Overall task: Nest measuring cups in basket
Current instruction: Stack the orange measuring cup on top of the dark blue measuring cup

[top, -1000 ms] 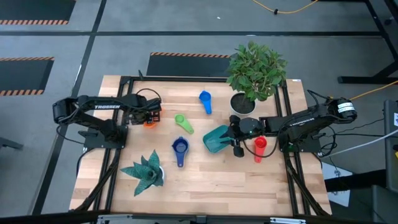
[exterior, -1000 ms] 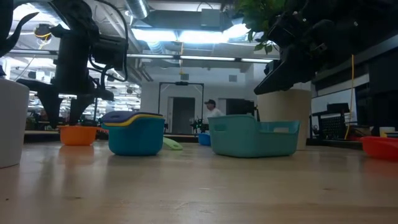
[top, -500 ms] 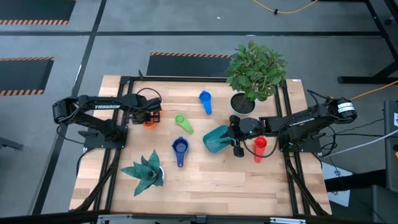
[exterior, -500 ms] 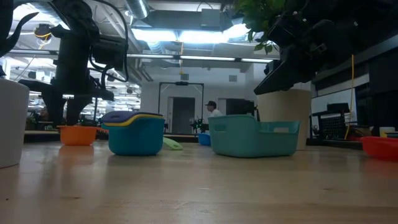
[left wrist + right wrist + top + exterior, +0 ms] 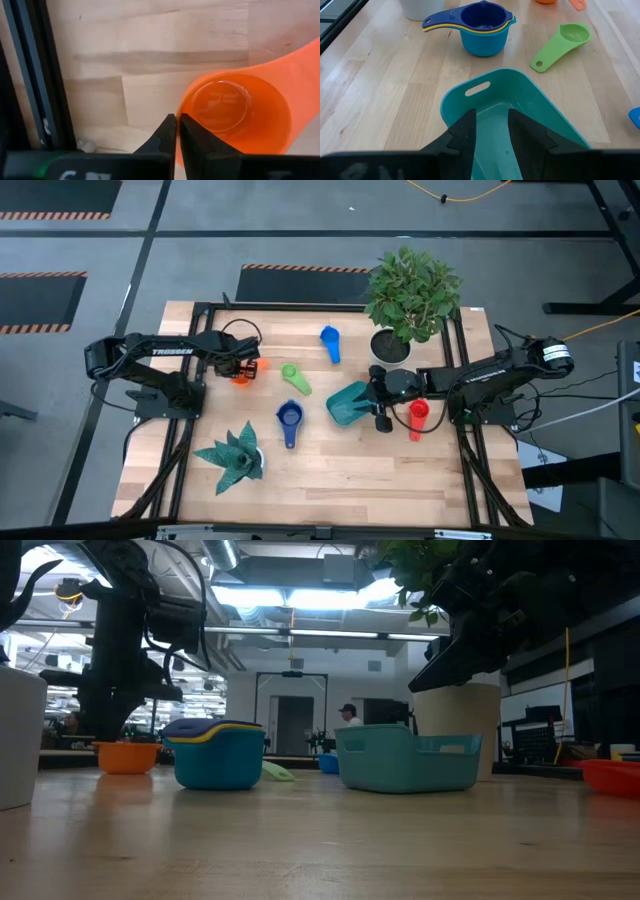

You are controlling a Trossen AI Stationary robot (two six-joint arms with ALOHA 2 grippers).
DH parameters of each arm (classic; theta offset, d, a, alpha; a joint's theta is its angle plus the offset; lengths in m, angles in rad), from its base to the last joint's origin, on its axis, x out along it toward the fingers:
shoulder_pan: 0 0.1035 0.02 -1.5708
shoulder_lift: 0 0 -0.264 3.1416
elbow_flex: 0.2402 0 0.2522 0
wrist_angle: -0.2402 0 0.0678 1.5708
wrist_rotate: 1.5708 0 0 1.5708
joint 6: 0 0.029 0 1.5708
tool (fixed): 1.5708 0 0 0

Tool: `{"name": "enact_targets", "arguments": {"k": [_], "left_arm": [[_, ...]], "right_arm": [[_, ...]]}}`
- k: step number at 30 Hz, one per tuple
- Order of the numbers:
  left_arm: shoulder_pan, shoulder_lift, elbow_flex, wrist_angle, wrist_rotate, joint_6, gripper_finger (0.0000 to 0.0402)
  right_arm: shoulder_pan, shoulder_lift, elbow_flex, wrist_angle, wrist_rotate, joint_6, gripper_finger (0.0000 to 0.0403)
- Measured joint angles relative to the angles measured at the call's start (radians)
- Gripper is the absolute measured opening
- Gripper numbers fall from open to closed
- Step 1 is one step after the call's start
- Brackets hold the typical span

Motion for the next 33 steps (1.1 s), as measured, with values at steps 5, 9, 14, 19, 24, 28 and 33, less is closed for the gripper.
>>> {"name": "enact_targets", "arguments": {"k": [5,9,14,19,24,28,33], "left_arm": [[0.0,-0.02,0.0,0.053,-0.031,0.195,0.0003],[0.0,-0.046,0.034,0.097,-0.025,0.39,0.0002],[0.0,-0.048,0.165,0.101,-0.037,0.649,0.0002],[0.0,-0.048,0.309,0.102,-0.043,0.807,0.0001],[0.0,-0.048,0.434,0.105,0.046,1.006,0.0001],[-0.018,-0.049,0.475,0.193,0.183,1.132,0.0],[-0.051,-0.047,0.475,0.32,0.324,1.242,0.0]], "right_arm": [[0.0,0.0,0.0,0.0,0.0,0.0,0.0118],[0.0,0.0,0.0,0.0,0.0,0.0,0.0118],[0.0,0.0,0.0,0.0,0.0,0.002,0.0118],[0.0,0.0,0.0,0.0,0.0,0.003,0.0118],[0.0,0.0,0.0,0.0,0.0,0.0,0.0118],[0.0,0.0,0.0,0.0,0.0,0.001,0.0118],[0.0,0.0,0.0,0.0,0.002,0.001,0.0118]]}}
